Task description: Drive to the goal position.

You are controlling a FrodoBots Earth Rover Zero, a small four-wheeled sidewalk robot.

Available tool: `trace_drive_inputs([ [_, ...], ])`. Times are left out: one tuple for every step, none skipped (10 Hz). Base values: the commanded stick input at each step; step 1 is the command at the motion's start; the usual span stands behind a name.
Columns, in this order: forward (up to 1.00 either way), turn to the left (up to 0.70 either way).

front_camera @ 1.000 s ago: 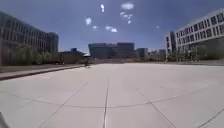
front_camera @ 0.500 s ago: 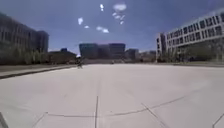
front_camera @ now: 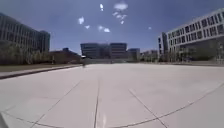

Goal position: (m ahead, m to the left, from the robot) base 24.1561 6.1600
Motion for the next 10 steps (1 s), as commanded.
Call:
trace_drive_inputs([
  [0.5,0.0],
  [0.5,0.0],
  [0.5,0.0],
  [0.5,0.0],
  [0.5,0.0],
  [0.5,0.0],
  [0.5,0.0],
  [0.5,0.0],
  [0.5,0.0],
  [0.5,0.0],
])
